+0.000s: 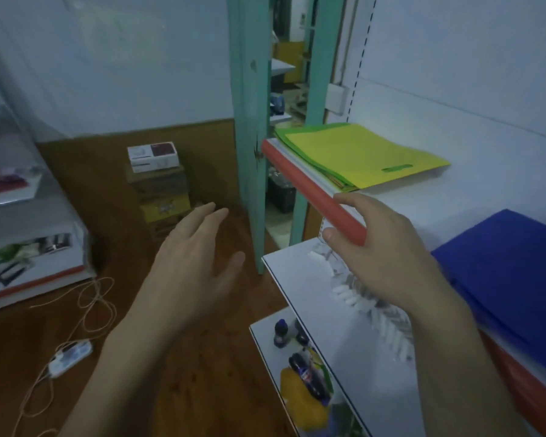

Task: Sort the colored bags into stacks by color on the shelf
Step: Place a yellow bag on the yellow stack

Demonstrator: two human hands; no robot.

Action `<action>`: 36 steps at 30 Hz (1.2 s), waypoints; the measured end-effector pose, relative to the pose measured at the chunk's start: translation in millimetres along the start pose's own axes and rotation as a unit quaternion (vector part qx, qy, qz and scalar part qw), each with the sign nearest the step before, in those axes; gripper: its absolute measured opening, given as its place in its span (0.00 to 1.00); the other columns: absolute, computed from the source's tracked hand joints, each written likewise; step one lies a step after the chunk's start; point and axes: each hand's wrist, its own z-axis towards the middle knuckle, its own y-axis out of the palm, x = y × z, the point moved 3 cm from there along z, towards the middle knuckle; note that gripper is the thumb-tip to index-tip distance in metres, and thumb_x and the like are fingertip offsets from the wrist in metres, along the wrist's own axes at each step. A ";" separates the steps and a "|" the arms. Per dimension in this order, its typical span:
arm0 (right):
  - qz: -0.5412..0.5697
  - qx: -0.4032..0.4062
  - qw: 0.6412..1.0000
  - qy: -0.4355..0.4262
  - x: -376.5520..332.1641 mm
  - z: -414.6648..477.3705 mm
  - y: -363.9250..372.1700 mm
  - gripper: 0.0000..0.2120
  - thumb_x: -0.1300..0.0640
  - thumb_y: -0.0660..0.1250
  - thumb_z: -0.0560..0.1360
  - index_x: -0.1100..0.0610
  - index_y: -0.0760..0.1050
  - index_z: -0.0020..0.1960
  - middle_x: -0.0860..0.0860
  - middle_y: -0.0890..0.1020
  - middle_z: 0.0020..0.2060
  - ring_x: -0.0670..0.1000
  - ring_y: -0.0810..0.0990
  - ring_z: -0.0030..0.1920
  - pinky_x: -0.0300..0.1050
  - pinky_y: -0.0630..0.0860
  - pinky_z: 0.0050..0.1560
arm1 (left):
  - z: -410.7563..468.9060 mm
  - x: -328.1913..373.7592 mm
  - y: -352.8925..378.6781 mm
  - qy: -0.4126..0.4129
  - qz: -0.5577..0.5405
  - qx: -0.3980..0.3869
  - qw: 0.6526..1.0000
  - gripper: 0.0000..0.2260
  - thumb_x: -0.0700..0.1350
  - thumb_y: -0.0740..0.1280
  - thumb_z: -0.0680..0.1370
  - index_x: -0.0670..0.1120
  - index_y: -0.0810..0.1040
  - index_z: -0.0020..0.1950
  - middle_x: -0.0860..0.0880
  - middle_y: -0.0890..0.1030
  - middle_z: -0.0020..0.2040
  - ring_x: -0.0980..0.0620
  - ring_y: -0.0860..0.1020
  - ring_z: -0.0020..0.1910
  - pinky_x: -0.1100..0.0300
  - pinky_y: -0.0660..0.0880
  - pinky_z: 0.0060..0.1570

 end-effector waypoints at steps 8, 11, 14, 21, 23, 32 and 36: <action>-0.024 0.071 0.992 0.103 50.4 72.2 9.2 0.21 0.44 0.68 0.75 0.40 0.72 0.68 0.34 0.75 0.60 0.36 0.72 0.55 0.27 0.68 0.57 | 162.8 8.5 57.1 0.153 -0.071 -0.013 0.986 0.25 0.53 0.67 0.79 0.51 0.68 0.75 0.52 0.66 0.76 0.52 0.59 0.77 0.49 0.60 0.75; -0.032 0.153 0.974 0.162 70.8 94.0 13.8 0.16 0.46 0.69 0.74 0.41 0.76 0.62 0.39 0.79 0.49 0.40 0.77 0.48 0.33 0.72 0.48 | 223.4 16.7 84.1 0.237 -0.114 -0.021 0.965 0.21 0.50 0.67 0.78 0.49 0.73 0.71 0.51 0.70 0.72 0.50 0.63 0.75 0.46 0.64 0.73; -0.078 0.219 0.944 0.233 85.9 112.3 18.1 0.15 0.45 0.68 0.74 0.43 0.76 0.60 0.42 0.76 0.46 0.40 0.76 0.43 0.27 0.68 0.41 | 281.6 20.3 109.2 0.289 -0.150 -0.063 0.943 0.20 0.53 0.65 0.79 0.51 0.73 0.70 0.51 0.69 0.73 0.51 0.61 0.77 0.46 0.62 0.73; -0.038 0.280 0.875 0.393 104.0 132.5 27.4 0.24 0.37 0.65 0.75 0.39 0.66 0.69 0.44 0.78 0.53 0.40 0.79 0.42 0.37 0.72 0.39 | 362.6 43.8 149.7 0.348 -0.098 -0.159 0.919 0.33 0.69 0.48 0.75 0.55 0.70 0.74 0.49 0.68 0.76 0.47 0.58 0.78 0.37 0.54 0.74; -0.033 0.282 0.868 0.407 104.4 133.8 32.7 0.22 0.37 0.65 0.75 0.38 0.67 0.67 0.43 0.81 0.48 0.40 0.81 0.39 0.38 0.72 0.38 | 362.4 49.7 156.4 0.382 -0.068 -0.163 0.907 0.35 0.71 0.44 0.75 0.55 0.69 0.74 0.49 0.68 0.75 0.48 0.60 0.77 0.40 0.58 0.73; -0.024 0.397 0.830 0.390 95.2 143.7 37.3 0.10 0.50 0.73 0.74 0.42 0.78 0.54 0.46 0.84 0.47 0.49 0.83 0.43 0.54 0.82 0.41 | 371.9 43.4 150.3 0.475 -0.189 -0.208 0.834 0.27 0.66 0.56 0.79 0.57 0.64 0.76 0.59 0.71 0.68 0.58 0.68 0.67 0.58 0.69 0.63; -0.059 0.444 0.799 0.401 86.9 137.1 40.4 0.08 0.52 0.74 0.72 0.42 0.81 0.50 0.45 0.83 0.46 0.50 0.83 0.42 0.53 0.81 0.41 | 386.8 37.2 147.4 0.455 -0.228 -0.185 0.840 0.26 0.64 0.58 0.78 0.57 0.67 0.74 0.58 0.70 0.70 0.57 0.67 0.68 0.54 0.72 0.63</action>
